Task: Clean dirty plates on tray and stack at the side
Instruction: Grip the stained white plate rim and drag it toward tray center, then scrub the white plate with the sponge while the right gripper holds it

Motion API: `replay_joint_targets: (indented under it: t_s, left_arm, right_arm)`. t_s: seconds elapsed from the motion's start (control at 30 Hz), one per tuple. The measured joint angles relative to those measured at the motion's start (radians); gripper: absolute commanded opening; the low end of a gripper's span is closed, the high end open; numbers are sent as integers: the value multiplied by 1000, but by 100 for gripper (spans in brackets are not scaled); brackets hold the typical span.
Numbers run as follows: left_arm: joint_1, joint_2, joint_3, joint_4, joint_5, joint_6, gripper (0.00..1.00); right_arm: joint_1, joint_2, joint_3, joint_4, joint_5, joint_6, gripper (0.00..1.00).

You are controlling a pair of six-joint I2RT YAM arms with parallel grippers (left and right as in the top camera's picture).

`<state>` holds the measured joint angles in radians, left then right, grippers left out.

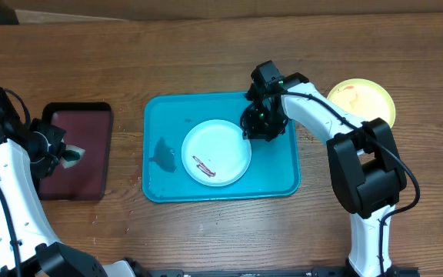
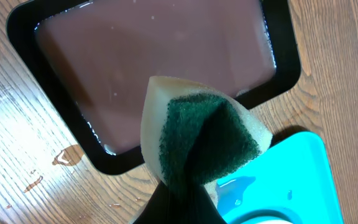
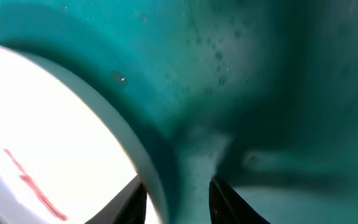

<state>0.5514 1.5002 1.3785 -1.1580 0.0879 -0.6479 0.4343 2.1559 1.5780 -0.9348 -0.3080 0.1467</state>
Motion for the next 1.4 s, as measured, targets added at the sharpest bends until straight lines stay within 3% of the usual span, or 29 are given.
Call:
replay_joint_targets:
  t_s: [0.2, 0.43, 0.63, 0.73, 1.0, 1.27, 1.4]
  left_arm:
    - [0, 0, 0, 3, 6, 0, 4]
    - [0, 0, 0, 3, 6, 1, 4]
    - [0, 0, 0, 3, 6, 1, 4]
    - [0, 0, 0, 3, 12, 2, 4]
    - [-58, 0, 0, 51, 122, 108, 4]
    - [-342, 12, 0, 105, 167, 215, 4]
    - [-482, 58, 0, 165, 167, 233, 4]
  right_arm:
    - [10, 0, 4, 3, 81, -200, 30]
    - [26, 0, 4, 17, 108, -259, 29]
    - [77, 0, 4, 31, 127, -258, 19]
    - [106, 0, 3, 45, 140, -250, 4]
    - [119, 0, 3, 80, 136, -72, 4]
    - [118, 0, 2, 82, 142, 285, 4]
    - [118, 0, 2, 61, 140, 392, 4]
